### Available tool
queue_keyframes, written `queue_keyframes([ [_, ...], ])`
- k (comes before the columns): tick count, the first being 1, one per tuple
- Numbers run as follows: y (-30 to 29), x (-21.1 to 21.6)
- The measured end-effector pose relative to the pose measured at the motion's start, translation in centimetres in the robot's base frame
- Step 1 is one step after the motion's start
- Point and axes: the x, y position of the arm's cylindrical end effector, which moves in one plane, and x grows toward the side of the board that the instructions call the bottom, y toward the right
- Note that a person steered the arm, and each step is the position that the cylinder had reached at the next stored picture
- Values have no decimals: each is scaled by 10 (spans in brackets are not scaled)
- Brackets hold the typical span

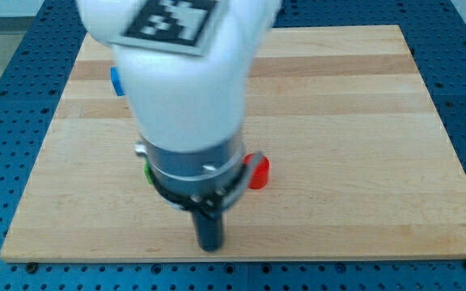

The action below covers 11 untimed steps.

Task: Push the red star towards the bottom right

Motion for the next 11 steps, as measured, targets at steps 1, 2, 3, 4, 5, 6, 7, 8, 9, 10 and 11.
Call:
queue_keyframes([
  [1, -17, -53],
  [2, -20, -53],
  [3, -20, -88],
  [4, -16, -92],
  [5, 1, -94],
  [6, 31, -94],
  [7, 68, -94],
  [8, 100, -94],
  [9, 133, -94],
  [10, 167, -94],
  [11, 197, -94],
])
